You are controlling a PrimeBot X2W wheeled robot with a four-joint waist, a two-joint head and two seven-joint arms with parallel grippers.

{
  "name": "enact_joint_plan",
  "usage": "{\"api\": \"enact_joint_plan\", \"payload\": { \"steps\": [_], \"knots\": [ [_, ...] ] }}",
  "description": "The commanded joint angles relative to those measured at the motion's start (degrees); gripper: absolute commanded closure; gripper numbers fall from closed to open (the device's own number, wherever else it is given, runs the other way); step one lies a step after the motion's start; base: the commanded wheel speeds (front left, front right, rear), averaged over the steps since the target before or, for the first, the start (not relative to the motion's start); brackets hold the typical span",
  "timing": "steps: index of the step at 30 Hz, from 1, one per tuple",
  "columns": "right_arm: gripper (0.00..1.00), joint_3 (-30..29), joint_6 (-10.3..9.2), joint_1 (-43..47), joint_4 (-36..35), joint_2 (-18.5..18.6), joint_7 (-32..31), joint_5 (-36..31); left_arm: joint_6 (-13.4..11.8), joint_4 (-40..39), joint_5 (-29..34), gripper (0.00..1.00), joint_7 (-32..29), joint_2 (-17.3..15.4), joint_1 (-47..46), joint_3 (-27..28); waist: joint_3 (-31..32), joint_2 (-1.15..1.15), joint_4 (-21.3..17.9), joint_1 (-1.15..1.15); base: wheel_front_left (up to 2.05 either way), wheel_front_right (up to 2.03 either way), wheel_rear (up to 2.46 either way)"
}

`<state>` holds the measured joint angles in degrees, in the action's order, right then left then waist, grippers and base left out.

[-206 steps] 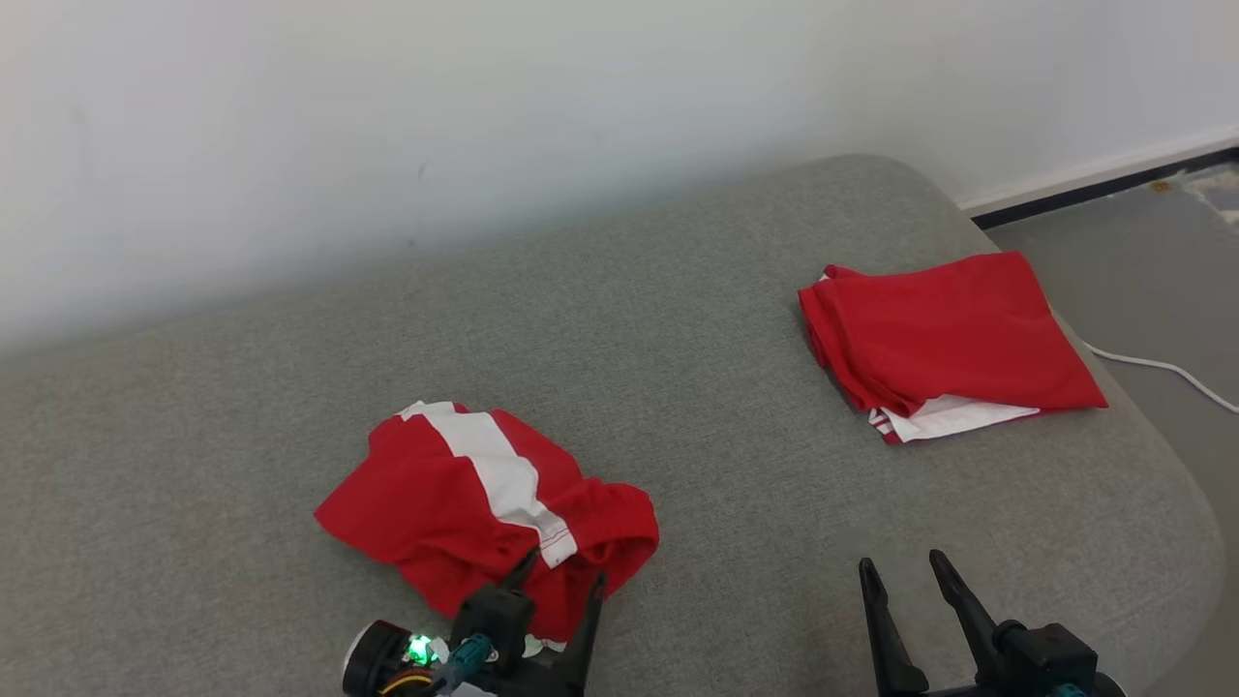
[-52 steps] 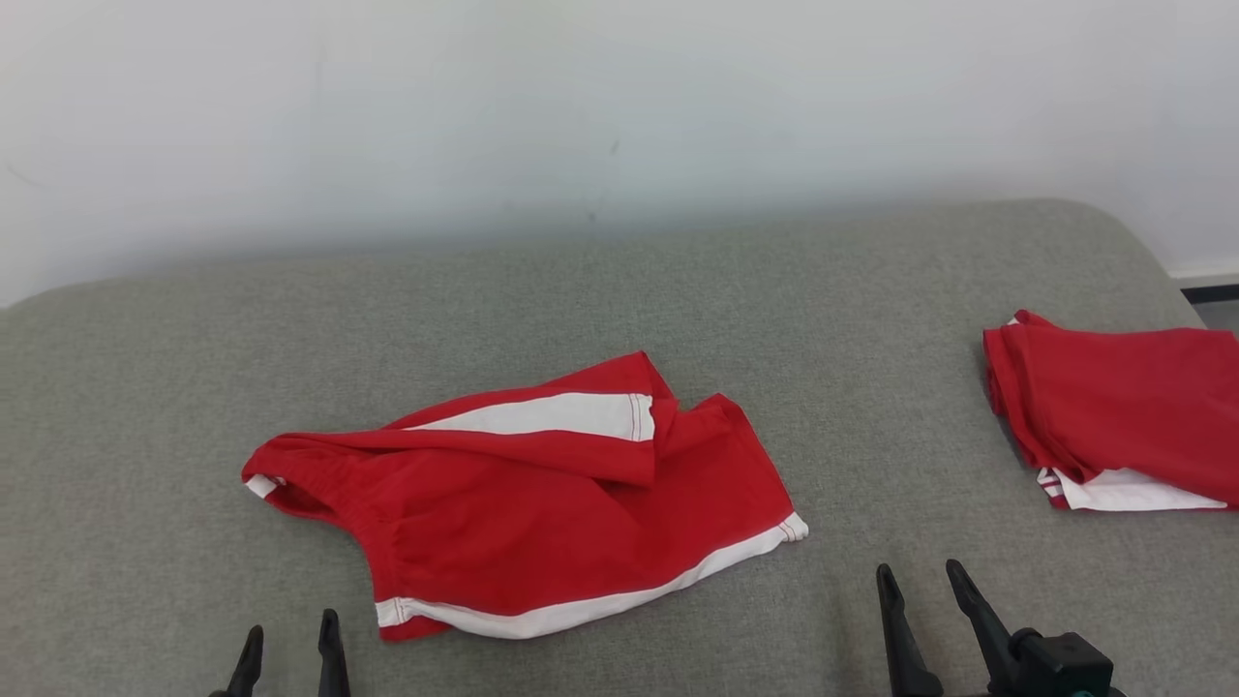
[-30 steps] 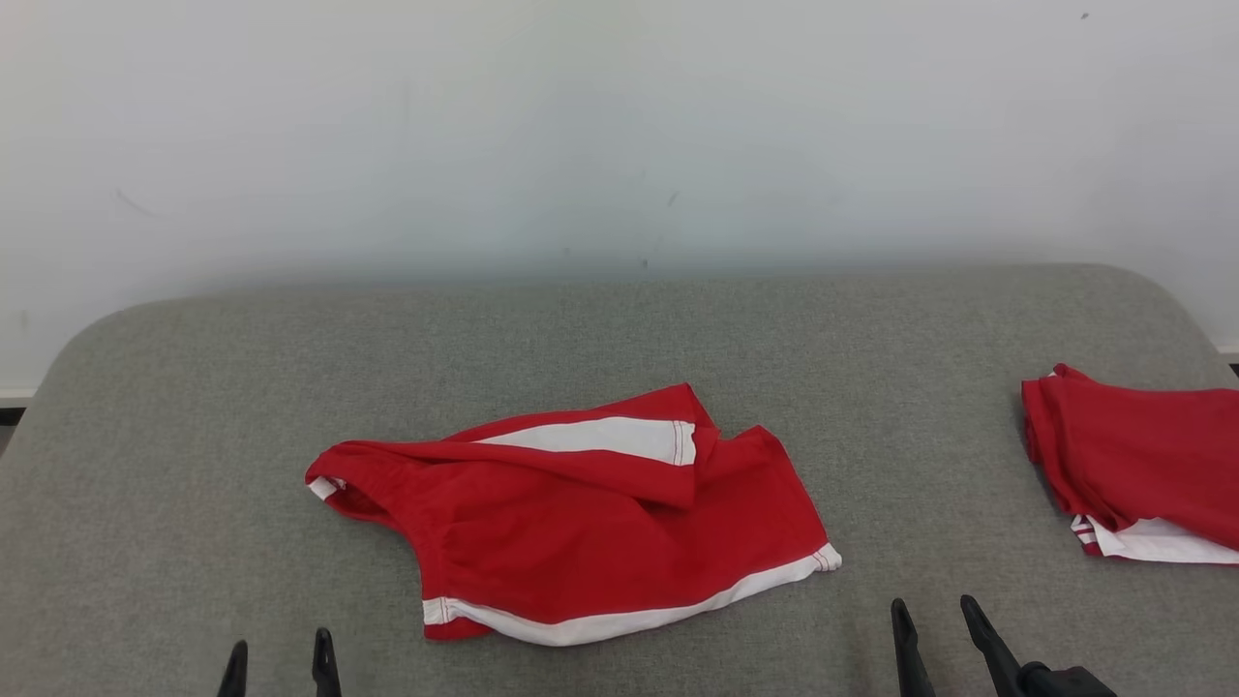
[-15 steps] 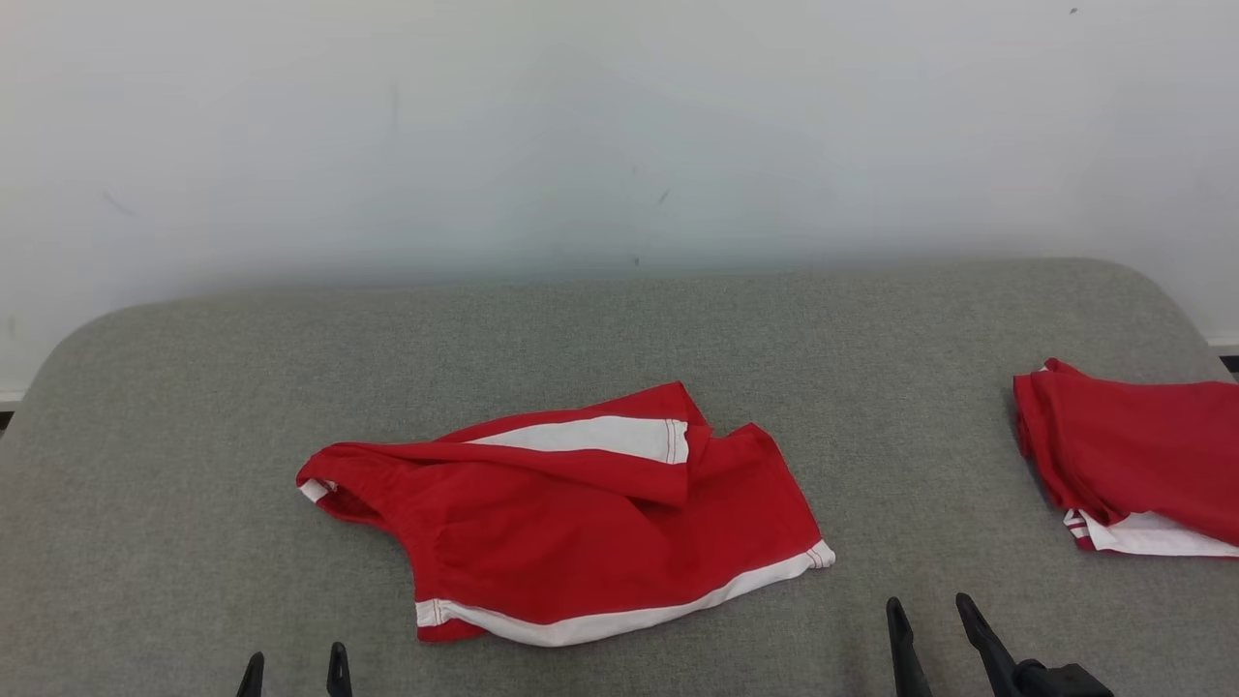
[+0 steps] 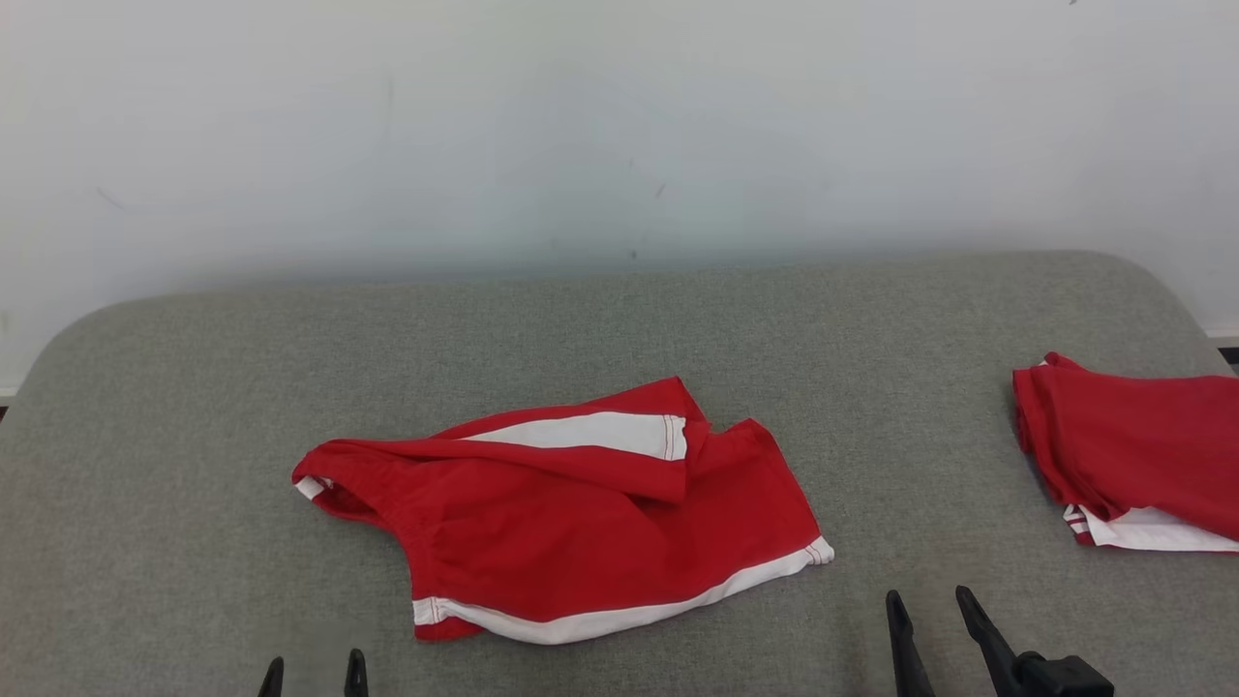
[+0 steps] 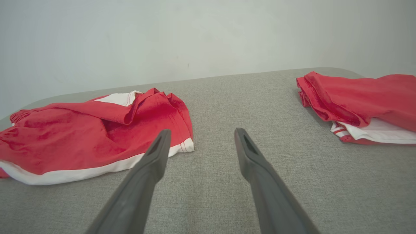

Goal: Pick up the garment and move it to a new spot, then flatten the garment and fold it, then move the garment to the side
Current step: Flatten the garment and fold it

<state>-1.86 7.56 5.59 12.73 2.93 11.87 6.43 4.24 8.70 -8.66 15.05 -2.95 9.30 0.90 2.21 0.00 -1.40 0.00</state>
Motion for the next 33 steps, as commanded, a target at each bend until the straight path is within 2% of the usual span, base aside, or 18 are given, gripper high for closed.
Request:
{"api": "enact_joint_plan", "payload": {
  "steps": [1, 6, 11, 15, 20, 21, 22, 23, 24, 25, 26, 29, 31, 33],
  "knots": [
    [0.0, 0.11, -0.13, -0.48, -0.1, -0.13, -0.42, -0.43, 0.29, 1.01, -0.5, 0.0, 0.15, 0.1, -0.94, -0.32, -0.1, 0.0, 0.09, 0.0, 0.0, 0.0, 0.0],
    [0.0, 0.1, -0.12, -1.09, -0.36, -0.14, -1.37, -0.18, 1.82, 8.23, -1.08, 0.0, -0.19, -0.22, -4.47, -2.83, -0.47, 0.0, 0.52, 0.0, 0.0, 0.0, 0.0],
    [0.0, 0.6, -0.13, -1.16, -0.6, -0.13, -1.52, 0.13, 2.82, 14.88, -2.59, 0.0, -4.14, -1.57, -10.13, -5.87, -0.96, 0.0, 0.64, 0.0, 0.0, 0.0, 0.0],
    [0.0, 1.58, -0.12, -1.79, -0.36, -0.13, -1.35, 0.46, 3.24, 19.92, -4.21, 0.0, -7.64, -3.23, -15.21, -8.57, -1.58, 0.0, -0.14, 0.0, 0.0, 0.0, 0.0],
    [0.0, 2.98, -0.13, -3.61, 0.69, -0.13, -2.07, -0.71, 3.22, 23.33, -7.79, 0.0, -8.79, -4.85, -19.23, -11.59, -2.45, 0.0, -1.73, 0.0, 0.0, 0.0, 0.0],
    [0.0, 3.17, -0.13, -4.2, 0.93, -0.13, -2.19, -0.96, 3.23, 23.76, -8.17, 0.19, -8.89, -5.29, -19.71, -12.25, -2.62, 0.0, -1.94, 0.0, 0.0, 0.0, 0.0],
    [0.0, 3.53, -0.13, -4.9, 1.11, -0.13, -2.26, -1.22, 3.23, 24.12, -8.93, 0.31, -8.95, -5.76, -20.13, -12.86, -2.86, 0.0, -2.14, 0.0, 0.0, 0.0, 0.0],
    [0.0, 3.72, -0.13, -5.53, 1.32, -0.13, -2.37, -1.39, 3.19, 24.42, -9.63, 0.57, -8.96, -6.16, -20.58, -13.5, -3.04, 0.0, -2.27, 0.0, 0.0, 0.0, 0.0],
    [0.0, 3.99, -0.13, -6.09, 1.57, -0.14, -2.49, -1.58, 3.18, 24.78, -10.3, 0.69, -9.1, -6.52, -20.94, -13.99, -3.18, 0.0, -2.36, 0.0, 0.0, 0.0, 0.0],
    [0.0, 4.23, -0.12, -6.6, 1.75, -0.14, -2.51, -1.74, 3.19, 25.17, -10.85, 0.95, -9.4, -6.78, -21.26, -14.45, -3.32, 0.0, -2.4, 0.0, 0.0, 0.0, 0.0],
    [0.0, 4.39, -0.12, -7.02, 1.97, -0.14, -2.52, -1.81, 3.19, 25.42, -10.98, 1.0, -9.33, -7.08, -21.54, -14.78, -3.51, 0.0, -2.4, 0.0, 0.0, 0.0, 0.0],
    [0.0, 5.21, -0.13, -8.31, 2.98, -0.13, -2.72, -2.01, 3.19, 26.33, -12.04, 1.0, -9.14, -7.63, -22.33, -15.71, -4.0, 0.0, -2.15, 0.0, 0.0, 0.0, 0.0],
    [0.0, 5.74, -0.12, -9.47, 3.79, -0.13, -2.97, -2.22, 3.2, 26.81, -12.59, 0.96, -8.97, -7.96, -22.82, -16.33, -4.36, 0.0, -1.93, 0.0, 0.0, 0.0, 0.0],
    [0.0, 6.04, -0.13, -10.93, 5.01, -0.13, -3.76, -2.84, 3.2, 27.28, -13.15, 1.0, -8.67, -8.18, -23.28, -16.9, -4.71, 0.0, -1.81, 0.0, 0.0, 0.0, 0.0]
  ]
}}
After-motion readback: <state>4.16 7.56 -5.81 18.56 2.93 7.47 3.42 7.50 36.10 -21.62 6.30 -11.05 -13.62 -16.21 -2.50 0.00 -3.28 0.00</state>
